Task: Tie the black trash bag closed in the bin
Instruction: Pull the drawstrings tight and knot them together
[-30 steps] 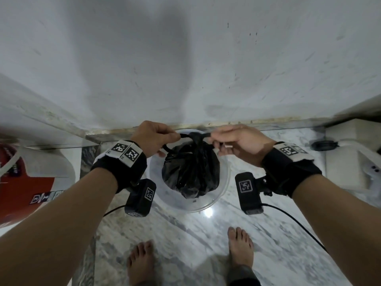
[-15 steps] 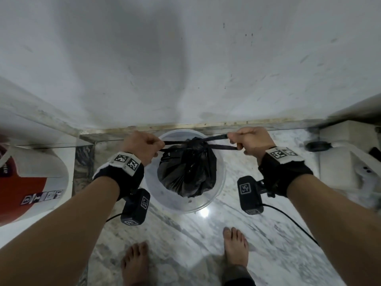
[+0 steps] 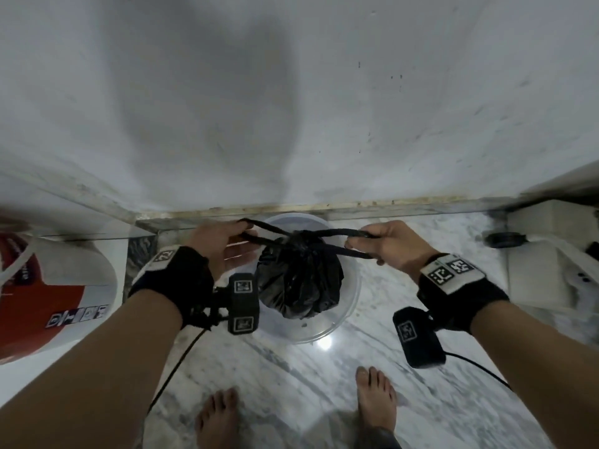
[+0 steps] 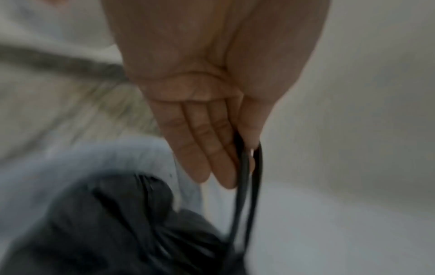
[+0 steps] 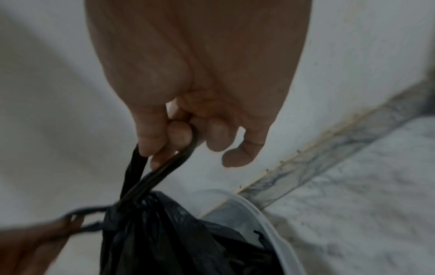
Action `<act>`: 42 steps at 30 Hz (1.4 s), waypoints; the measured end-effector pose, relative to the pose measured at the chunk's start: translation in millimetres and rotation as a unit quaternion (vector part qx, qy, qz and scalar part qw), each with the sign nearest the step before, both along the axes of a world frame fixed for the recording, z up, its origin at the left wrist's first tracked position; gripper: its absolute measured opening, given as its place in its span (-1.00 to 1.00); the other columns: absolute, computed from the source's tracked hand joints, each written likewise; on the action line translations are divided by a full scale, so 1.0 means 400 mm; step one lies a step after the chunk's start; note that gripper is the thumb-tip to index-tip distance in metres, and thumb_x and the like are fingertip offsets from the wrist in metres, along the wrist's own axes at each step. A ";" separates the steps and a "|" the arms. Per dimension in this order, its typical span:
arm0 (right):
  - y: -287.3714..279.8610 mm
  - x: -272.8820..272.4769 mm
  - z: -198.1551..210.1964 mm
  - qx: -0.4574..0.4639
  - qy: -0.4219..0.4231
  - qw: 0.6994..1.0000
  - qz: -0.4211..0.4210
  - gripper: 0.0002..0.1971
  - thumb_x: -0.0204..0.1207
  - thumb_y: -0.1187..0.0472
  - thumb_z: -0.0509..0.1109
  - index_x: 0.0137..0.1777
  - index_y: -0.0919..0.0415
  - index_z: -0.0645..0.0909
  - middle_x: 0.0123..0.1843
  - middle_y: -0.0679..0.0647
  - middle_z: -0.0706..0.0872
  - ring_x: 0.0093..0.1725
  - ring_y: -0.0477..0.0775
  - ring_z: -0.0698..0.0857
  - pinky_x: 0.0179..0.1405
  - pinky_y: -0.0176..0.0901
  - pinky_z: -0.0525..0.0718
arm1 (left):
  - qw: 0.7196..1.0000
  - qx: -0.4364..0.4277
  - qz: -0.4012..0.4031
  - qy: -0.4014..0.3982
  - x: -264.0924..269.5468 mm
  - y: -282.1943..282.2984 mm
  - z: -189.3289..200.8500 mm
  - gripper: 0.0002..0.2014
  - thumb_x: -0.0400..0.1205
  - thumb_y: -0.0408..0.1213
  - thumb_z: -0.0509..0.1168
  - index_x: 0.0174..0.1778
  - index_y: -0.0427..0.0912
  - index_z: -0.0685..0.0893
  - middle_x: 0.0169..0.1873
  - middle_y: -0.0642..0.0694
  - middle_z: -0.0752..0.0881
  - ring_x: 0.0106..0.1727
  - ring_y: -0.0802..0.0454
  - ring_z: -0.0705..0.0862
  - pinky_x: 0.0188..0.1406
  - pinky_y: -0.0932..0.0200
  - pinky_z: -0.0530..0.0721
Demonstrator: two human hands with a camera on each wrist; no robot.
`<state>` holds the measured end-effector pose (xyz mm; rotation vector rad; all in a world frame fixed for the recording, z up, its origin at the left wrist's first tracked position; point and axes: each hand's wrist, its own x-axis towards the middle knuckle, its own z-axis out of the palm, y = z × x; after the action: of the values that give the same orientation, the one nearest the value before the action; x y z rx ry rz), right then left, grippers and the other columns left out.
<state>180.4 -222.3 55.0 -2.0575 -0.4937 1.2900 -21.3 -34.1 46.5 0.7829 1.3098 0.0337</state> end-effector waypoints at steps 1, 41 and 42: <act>-0.009 0.009 0.003 0.005 0.028 0.999 -0.022 -0.78 0.44 0.08 0.47 -0.19 0.26 0.79 -0.59 -0.04 0.39 -0.49 -0.01 0.39 -0.29 -0.18 0.41 | 1.000 -0.009 0.016 -0.024 -0.002 0.000 -0.009 -0.87 0.62 -0.31 0.28 -0.16 -0.27 0.70 -0.41 -0.12 0.76 -0.44 -0.02 0.76 -0.28 0.09 0.80; -0.016 0.027 0.181 -0.093 -0.216 0.972 0.000 -0.40 0.35 0.05 0.56 0.39 0.13 0.53 0.36 0.24 0.58 0.28 0.25 0.62 0.20 -0.01 0.55 | 0.865 0.317 -0.343 0.182 -0.086 0.024 0.181 -0.63 0.50 -0.05 0.38 0.19 -0.10 0.67 -0.04 -0.05 0.67 0.02 -0.11 0.64 0.04 0.09 0.55; -0.016 0.021 0.223 -0.100 -0.224 0.969 0.021 -0.42 0.36 0.03 0.55 0.39 0.12 0.53 0.40 0.24 0.53 0.28 0.26 0.61 0.21 0.00 0.55 | 0.869 0.311 -0.338 0.183 -0.093 0.017 0.221 -0.63 0.52 -0.05 0.37 0.21 -0.09 0.67 -0.02 -0.06 0.66 0.07 -0.14 0.65 0.06 0.08 0.56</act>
<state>188.6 -228.8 144.1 -2.5356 -0.6286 0.9206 -58.6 -27.2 134.7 1.8501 1.3159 -0.2794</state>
